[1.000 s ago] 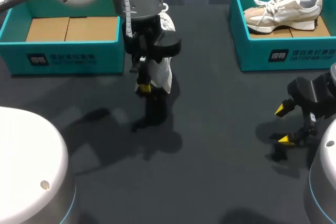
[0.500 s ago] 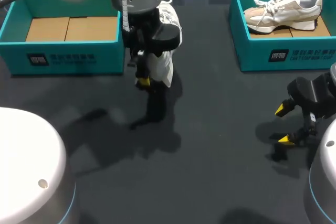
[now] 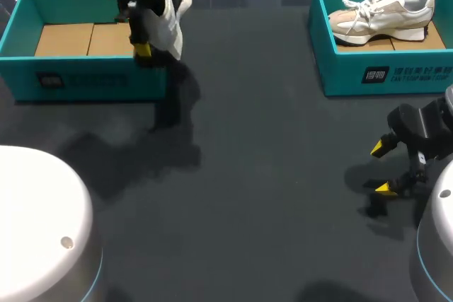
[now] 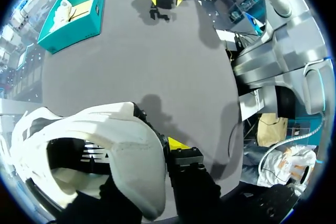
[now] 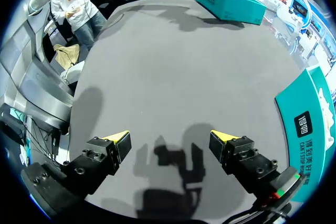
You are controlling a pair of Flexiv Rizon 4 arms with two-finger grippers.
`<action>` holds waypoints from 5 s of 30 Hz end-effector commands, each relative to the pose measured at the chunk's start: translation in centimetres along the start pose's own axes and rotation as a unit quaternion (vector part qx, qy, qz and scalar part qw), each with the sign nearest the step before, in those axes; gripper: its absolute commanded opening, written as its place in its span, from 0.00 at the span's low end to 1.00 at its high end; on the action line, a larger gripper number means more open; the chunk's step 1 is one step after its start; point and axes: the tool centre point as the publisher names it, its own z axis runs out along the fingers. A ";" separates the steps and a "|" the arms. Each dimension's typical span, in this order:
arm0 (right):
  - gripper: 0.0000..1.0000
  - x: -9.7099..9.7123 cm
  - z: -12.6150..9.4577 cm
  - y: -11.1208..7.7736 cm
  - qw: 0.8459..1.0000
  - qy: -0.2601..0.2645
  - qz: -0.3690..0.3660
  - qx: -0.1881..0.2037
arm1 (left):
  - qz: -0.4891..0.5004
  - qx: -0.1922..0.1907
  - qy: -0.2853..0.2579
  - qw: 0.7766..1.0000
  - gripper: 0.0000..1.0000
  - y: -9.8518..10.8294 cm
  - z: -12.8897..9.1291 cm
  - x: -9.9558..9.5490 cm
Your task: Take the shoe out of the shoebox, open the shoe tongue, remove and reinsert the insole, then place the shoe into the shoebox
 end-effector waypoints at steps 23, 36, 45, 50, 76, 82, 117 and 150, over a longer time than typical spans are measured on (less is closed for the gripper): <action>1.00 0.2 -0.1 0.0 1.000 -0.001 0.000 0.001 | -0.014 0.000 0.046 0.999 0.00 20.7 -7.0 -10.6; 1.00 0.2 -0.1 0.0 1.000 -0.001 0.000 0.001 | 0.139 -0.010 0.039 0.990 0.00 26.7 -7.6 -12.6; 1.00 0.2 -0.1 0.0 1.000 -0.001 0.000 0.001 | 0.368 -0.076 0.006 0.927 0.00 30.8 -8.0 -12.9; 1.00 0.2 -0.1 0.0 1.000 -0.001 0.000 0.001 | 0.368 -0.076 0.006 0.927 0.00 30.8 -8.0 -12.9; 1.00 0.2 -0.1 0.0 1.000 -0.001 0.000 0.001 | 0.597 -0.150 0.000 0.788 0.00 35.3 -5.1 -15.1; 1.00 0.2 -0.1 0.0 1.000 -0.001 0.000 0.001 | 0.604 -0.171 0.012 0.778 0.00 36.6 -3.9 -16.8; 1.00 0.2 -0.1 0.0 1.000 -0.001 0.000 0.001 | 0.687 -0.169 0.043 0.705 0.00 37.3 -0.4 -19.9; 1.00 0.2 -0.1 0.0 1.000 -0.001 0.000 0.001 | 0.698 -0.185 0.115 0.682 0.00 35.8 8.6 -21.5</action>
